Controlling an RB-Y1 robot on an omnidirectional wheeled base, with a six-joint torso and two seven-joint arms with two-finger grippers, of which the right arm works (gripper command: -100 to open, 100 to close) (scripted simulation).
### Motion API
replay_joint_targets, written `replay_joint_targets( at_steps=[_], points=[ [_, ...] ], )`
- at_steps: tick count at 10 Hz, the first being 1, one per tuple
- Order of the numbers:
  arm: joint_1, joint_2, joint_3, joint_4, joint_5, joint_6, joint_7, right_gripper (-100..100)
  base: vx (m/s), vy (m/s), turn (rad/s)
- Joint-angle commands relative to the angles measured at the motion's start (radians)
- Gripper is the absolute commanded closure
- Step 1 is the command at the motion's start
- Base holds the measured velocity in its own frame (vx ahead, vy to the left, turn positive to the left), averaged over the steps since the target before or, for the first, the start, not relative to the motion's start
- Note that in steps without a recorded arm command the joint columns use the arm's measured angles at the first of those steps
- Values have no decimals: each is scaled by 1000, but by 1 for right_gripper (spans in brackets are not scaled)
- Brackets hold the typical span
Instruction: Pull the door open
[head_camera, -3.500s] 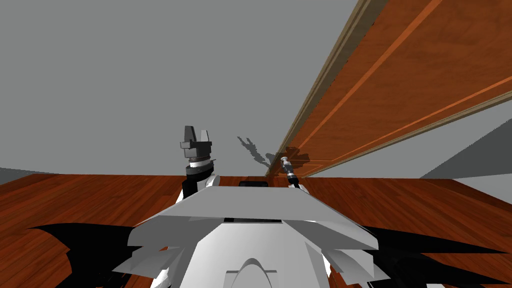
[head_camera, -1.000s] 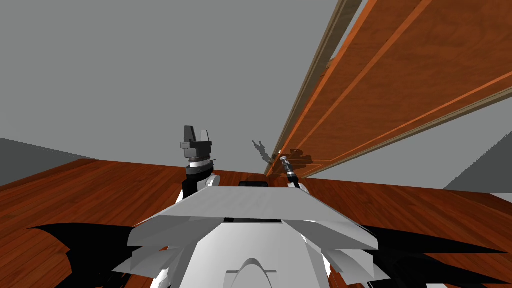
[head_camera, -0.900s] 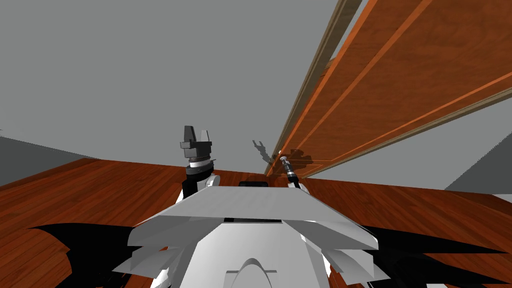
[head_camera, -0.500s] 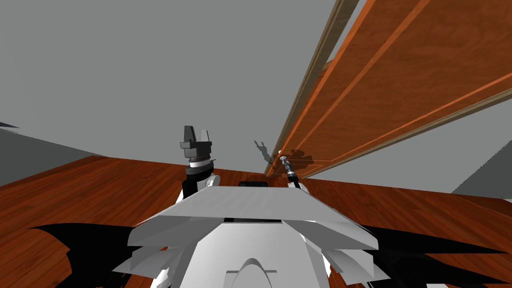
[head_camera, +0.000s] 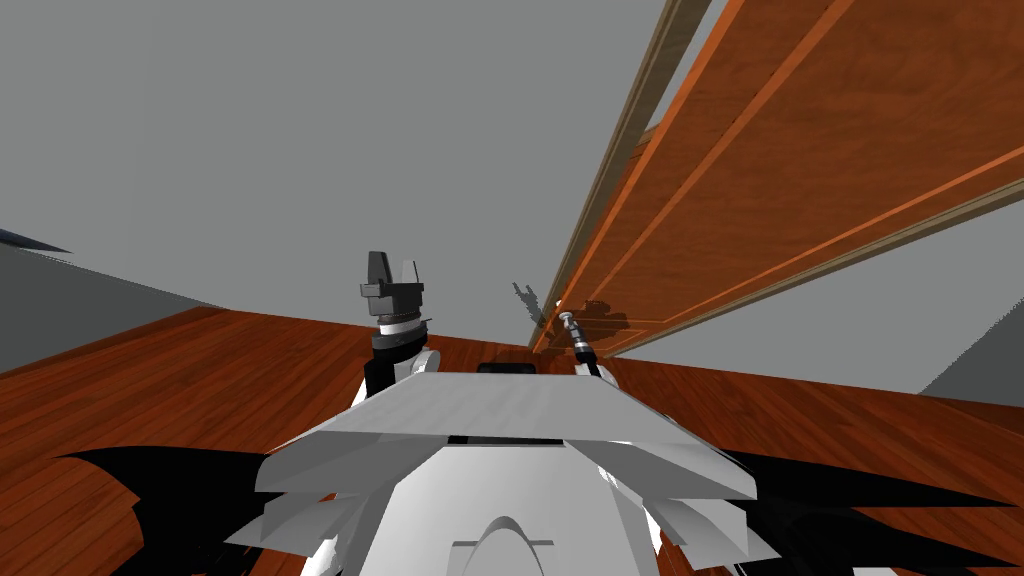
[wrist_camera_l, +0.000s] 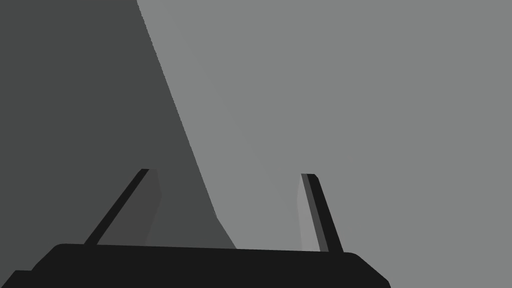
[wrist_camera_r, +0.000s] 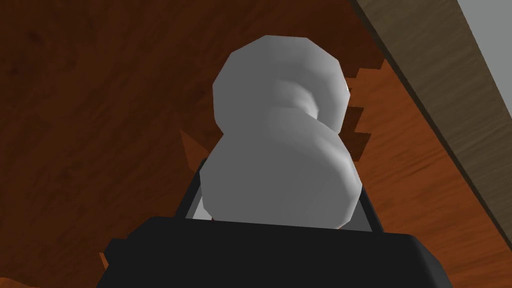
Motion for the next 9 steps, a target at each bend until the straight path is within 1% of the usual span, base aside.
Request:
replay_joint_targets(
  at_steps=[1,2,3,4,5,6,7,8,9],
  points=[
    [5,10,15,-4,-2,3,-34,100,-27,-12,33],
    [4,9,22,-4,-16,5,-70,100,-27,-17,38],
    [4,9,22,-4,-16,5,-73,100,-21,-15,16],
    [3,8,30,-5,-29,6,-113,100,-23,-15,27],
    [2,7,38,-5,-43,8,-137,100,-38,-21,69],
    [2,7,38,-5,-43,8,-153,100,-34,-21,24],
    [1,6,46,-6,-56,10,-185,100,-29,-14,41],
    [1,6,46,-6,-56,10,-193,100,-22,-8,24],
    [0,5,54,-6,-70,11,-231,100,-26,-13,45]
  ],
)
